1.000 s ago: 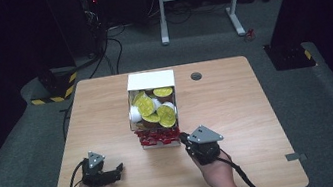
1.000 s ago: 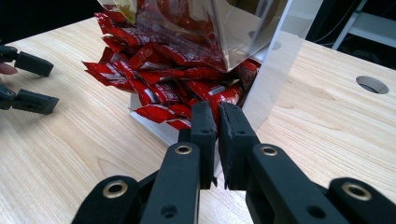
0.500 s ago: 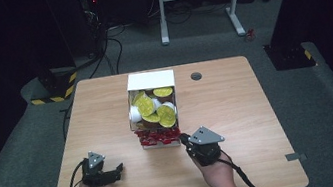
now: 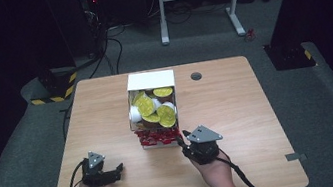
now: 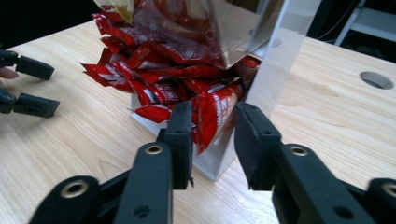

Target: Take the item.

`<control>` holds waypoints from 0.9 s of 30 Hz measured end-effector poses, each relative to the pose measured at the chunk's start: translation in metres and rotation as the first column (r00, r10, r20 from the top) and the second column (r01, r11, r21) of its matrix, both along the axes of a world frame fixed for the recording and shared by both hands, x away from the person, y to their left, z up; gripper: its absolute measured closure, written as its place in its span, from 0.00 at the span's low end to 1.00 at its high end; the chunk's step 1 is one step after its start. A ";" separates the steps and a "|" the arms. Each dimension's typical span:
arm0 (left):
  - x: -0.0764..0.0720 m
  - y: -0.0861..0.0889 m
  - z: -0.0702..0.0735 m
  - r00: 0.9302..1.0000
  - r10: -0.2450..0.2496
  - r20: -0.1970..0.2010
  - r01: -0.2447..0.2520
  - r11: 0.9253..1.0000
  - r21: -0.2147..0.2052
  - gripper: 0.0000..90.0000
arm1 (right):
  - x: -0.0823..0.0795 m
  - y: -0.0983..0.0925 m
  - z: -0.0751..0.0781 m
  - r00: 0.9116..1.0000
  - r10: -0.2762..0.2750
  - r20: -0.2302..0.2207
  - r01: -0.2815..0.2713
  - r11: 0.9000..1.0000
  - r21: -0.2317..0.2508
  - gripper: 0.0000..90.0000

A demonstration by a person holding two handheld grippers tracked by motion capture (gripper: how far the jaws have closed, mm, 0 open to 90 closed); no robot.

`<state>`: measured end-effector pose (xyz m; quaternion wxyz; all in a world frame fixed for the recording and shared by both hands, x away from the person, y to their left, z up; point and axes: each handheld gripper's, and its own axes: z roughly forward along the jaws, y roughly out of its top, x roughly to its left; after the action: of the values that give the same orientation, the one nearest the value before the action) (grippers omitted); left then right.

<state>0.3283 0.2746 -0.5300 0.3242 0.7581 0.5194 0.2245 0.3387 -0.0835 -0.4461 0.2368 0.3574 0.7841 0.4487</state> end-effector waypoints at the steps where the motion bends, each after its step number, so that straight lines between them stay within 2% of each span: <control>1: 0.000 0.000 0.000 1.000 -0.001 0.001 0.001 1.000 0.002 0.11 | 0.000 0.002 0.000 1.000 0.002 0.004 -0.002 1.000 -0.004 0.71; 6: 0.000 0.000 0.000 1.000 0.000 0.000 0.000 1.000 0.000 0.11 | 0.004 0.008 -0.001 1.000 -0.011 0.003 0.011 1.000 -0.016 0.72; 14: 0.000 0.000 0.000 1.000 0.000 0.000 0.000 1.000 0.000 0.11 | 0.008 0.009 -0.001 0.999 -0.032 0.002 0.032 0.999 -0.027 0.89; 22: 0.000 0.000 0.000 1.000 0.000 0.000 0.000 1.000 0.000 0.11 | -0.001 0.007 0.002 0.999 -0.028 0.025 0.029 0.999 -0.037 0.90; 27: 0.000 0.000 0.000 1.000 -0.001 0.001 0.001 1.000 0.001 0.11 | -0.007 0.003 0.004 0.999 -0.020 0.029 0.021 0.999 -0.025 0.90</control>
<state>0.3284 0.2747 -0.5300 0.3243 0.7584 0.5187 0.2248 0.3317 -0.0801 -0.4424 0.2574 0.3560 0.7825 0.4412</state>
